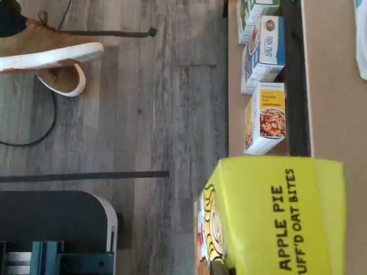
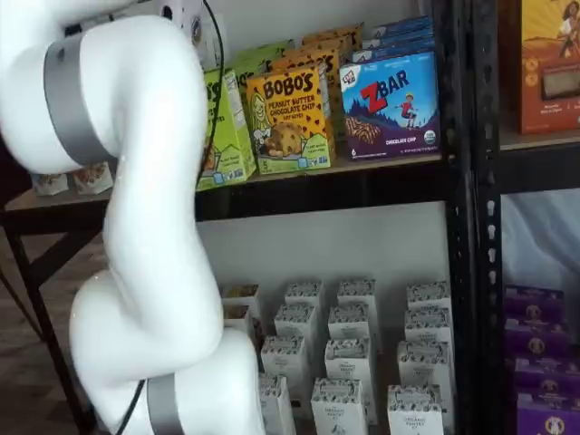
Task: Pick the green box on the top shelf, the fourth from the left
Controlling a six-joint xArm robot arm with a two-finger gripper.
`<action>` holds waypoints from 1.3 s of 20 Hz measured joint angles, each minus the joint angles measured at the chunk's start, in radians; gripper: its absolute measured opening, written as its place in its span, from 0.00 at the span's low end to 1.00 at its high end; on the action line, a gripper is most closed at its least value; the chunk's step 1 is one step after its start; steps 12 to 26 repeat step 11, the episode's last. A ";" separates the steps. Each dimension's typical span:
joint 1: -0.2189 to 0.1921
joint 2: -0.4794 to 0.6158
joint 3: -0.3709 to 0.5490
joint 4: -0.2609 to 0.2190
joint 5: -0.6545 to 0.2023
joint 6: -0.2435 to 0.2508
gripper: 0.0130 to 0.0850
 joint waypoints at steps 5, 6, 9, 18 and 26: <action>-0.020 -0.057 0.040 0.023 0.020 -0.010 0.22; -0.022 -0.068 0.047 0.026 0.023 -0.011 0.22; -0.025 -0.096 0.066 0.031 0.034 -0.011 0.22; -0.028 -0.110 0.075 0.039 0.044 -0.011 0.22; -0.028 -0.110 0.075 0.039 0.044 -0.011 0.22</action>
